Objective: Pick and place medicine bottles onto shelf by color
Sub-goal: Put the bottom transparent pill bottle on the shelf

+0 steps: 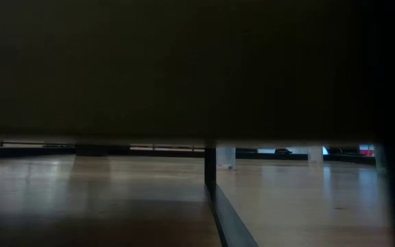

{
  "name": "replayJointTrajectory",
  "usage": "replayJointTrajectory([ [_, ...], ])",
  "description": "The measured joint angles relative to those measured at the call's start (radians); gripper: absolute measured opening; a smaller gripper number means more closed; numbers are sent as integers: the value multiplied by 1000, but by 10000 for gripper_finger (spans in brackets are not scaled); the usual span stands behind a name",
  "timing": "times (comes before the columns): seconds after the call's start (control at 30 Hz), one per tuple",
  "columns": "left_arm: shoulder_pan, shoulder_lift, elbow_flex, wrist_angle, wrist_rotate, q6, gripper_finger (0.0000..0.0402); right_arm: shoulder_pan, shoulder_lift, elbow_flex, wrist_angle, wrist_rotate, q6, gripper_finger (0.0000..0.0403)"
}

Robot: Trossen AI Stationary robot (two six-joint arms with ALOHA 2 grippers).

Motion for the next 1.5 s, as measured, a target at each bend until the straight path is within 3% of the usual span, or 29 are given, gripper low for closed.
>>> replayJointTrajectory([
  [0.2, 15, 0, -167, 277, 124, 17, 197, -13, 7, 0, 7, 1, 3, 228],
  [0.4, 13, 0, -274, 498, 126, 18, 197, -13, 6, 0, 33, 1, 3, 228],
  [0.57, 2, 59, -272, 614, 125, 18, 197, -13, 6, 0, 37, 1, 4, 228],
  [0.83, -18, 191, -206, 603, 123, 44, 197, -13, 6, 0, 42, 1, 5, 228],
  [0.97, -18, 203, -205, 600, 118, 37, 197, -13, 6, 0, 43, 1, 3, 228],
  [1.13, -24, 203, -205, 605, 39, 37, 197, -13, 6, 0, 43, 1, 3, 228],
  [1.5, -24, 203, -205, 611, 35, 29, 197, -13, 6, 0, 43, 1, 2, 228],
])
